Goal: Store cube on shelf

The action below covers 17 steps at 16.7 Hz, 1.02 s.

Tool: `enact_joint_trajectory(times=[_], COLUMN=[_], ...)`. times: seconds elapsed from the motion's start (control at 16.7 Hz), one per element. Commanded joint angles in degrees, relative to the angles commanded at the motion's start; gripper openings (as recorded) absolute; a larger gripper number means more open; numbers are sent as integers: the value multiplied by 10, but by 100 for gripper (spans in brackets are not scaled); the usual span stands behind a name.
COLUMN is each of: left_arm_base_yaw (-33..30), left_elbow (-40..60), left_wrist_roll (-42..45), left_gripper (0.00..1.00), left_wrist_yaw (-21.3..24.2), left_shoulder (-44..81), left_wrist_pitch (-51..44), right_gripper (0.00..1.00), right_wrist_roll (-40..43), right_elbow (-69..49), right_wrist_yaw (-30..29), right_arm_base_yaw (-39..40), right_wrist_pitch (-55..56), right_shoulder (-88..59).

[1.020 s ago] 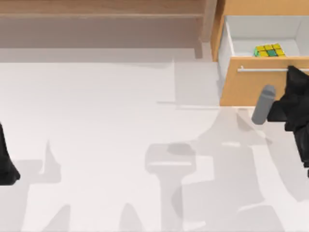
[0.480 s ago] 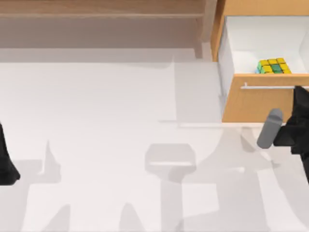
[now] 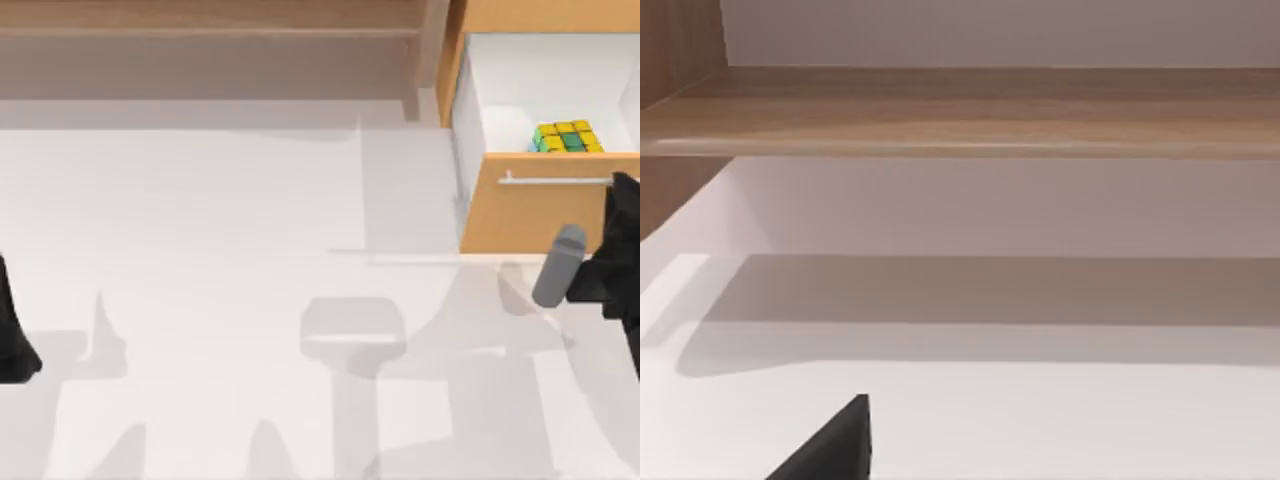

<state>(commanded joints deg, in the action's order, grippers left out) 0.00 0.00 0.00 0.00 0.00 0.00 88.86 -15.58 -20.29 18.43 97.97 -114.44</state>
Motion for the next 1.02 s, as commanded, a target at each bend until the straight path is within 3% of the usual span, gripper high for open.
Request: enact_joint_trajectory(times=[0.36,1.02], left_arm_base_yaw=[0,0], left_elbow=[0,0], left_wrist_roll=[0,0], left_gripper=[100,100], left_wrist_yaw=[0,0], left_shoulder=[0,0], left_wrist_pitch=[0,0], right_gripper=[98,100], right_wrist_roll=[0,0], right_elbow=[0,7], right_wrist_yaw=[0,-3], right_arm_base_yaw=[0,4], right_wrist_pitch=[0,8], right_shoulder=[0,1])
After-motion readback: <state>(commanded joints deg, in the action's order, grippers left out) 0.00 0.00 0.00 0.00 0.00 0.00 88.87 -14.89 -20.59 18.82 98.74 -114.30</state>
